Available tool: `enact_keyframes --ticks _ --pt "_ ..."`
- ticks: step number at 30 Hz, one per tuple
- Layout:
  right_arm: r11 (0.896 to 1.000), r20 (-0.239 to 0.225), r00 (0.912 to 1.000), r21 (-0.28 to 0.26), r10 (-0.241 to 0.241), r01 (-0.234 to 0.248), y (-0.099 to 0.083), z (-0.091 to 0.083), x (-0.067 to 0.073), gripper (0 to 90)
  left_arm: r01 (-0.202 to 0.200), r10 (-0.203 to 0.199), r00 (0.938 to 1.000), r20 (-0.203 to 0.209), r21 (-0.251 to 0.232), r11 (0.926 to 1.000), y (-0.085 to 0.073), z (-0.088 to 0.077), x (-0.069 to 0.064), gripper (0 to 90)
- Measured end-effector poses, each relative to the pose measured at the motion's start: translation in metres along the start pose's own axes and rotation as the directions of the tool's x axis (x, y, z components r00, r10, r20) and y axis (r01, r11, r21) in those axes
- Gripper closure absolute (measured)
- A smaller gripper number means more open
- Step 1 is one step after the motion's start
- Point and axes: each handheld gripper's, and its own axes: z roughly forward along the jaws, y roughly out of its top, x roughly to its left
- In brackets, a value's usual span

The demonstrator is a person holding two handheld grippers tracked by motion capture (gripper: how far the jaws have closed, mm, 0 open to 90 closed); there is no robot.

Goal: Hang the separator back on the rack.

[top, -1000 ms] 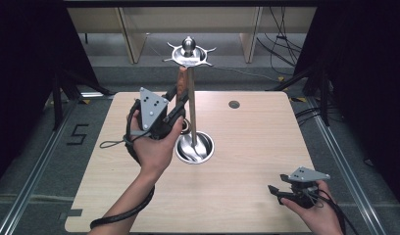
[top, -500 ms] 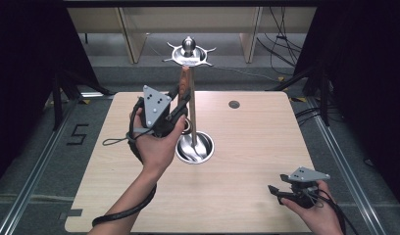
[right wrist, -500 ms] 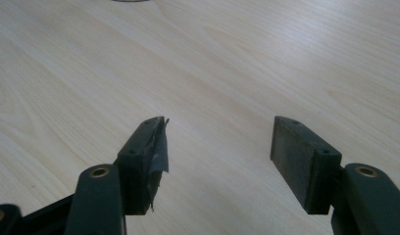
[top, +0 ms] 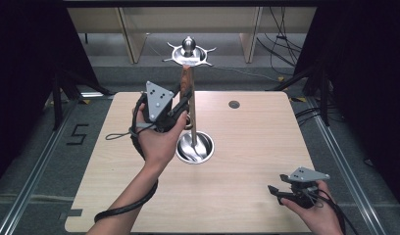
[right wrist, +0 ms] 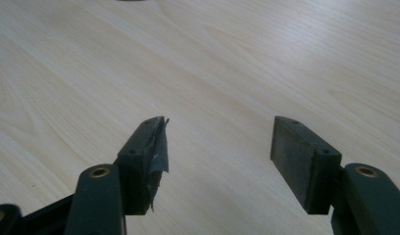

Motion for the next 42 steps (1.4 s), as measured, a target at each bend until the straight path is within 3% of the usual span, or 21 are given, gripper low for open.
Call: enact_keyframes --ticks 1,2,14,15,18,19,24,34,35,37,38,42 --pt "1.000 0.001 1.0000 0.000 0.000 0.000 0.000 0.000 0.000 38.9 -0.015 0.015 0.9999 -0.002 -0.003 0.9999 0.000 0.001 0.001 66.7" --pt "1.000 0.001 1.0000 -0.001 0.000 0.000 0.000 0.000 0.000 38.9 0.002 -0.002 1.0000 0.002 0.005 1.0000 0.000 0.002 0.000 66.6" --pt "1.000 -0.005 1.0000 -0.001 -0.001 0.001 0.000 0.000 0.000 38.9 -0.012 0.012 0.9999 0.005 0.009 0.9999 0.001 0.007 0.003 66.0" --pt "1.000 -0.005 0.9998 -0.006 -0.020 0.020 0.000 0.001 -0.001 38.9 -0.016 0.016 0.9999 0.004 0.008 0.9998 0.001 0.007 0.002 65.7" --pt "1.000 0.001 0.9997 -0.005 -0.025 0.025 0.000 0.000 -0.001 38.9 -0.026 0.026 0.9996 0.004 0.000 0.9996 0.003 0.006 0.002 63.0" --pt "1.000 -0.005 1.0000 -0.004 -0.005 0.005 0.000 0.001 0.000 38.9 -0.029 0.029 0.9996 0.007 -0.001 0.9996 0.004 0.006 0.002 62.1" --pt "1.000 0.001 0.9997 -0.010 -0.025 0.025 0.000 0.001 -0.001 38.9 -0.037 0.037 0.9990 0.026 -0.012 0.9993 0.003 0.001 0.004 55.3" --pt "1.000 -0.003 0.9998 -0.008 -0.019 0.019 0.000 0.001 -0.001 38.9 -0.048 0.048 0.9976 0.050 0.011 0.9988 -0.010 -0.029 0.019 48.9" --pt "1.000 -0.004 1.0000 -0.007 0.003 -0.003 0.000 0.000 0.000 39.0 -0.053 0.053 0.9969 0.058 0.010 0.9985 -0.012 -0.033 0.021 48.2" --pt "1.000 -0.003 1.0000 -0.016 0.009 -0.009 0.000 0.000 0.001 39.0 -0.063 0.062 0.9964 0.057 0.015 0.9979 -0.016 -0.041 0.025 47.6" --pt "1.000 0.004 0.9998 -0.024 -0.018 0.018 0.000 0.000 -0.001 39.0 -0.059 0.058 0.9967 0.057 0.017 0.9981 -0.019 -0.045 0.027 47.4" --pt "1.000 0.000 1.0000 -0.015 -0.002 0.002 0.000 0.000 0.000 39.0 -0.051 0.049 0.9978 0.045 0.037 0.9980 -0.030 -0.059 0.039 47.2"
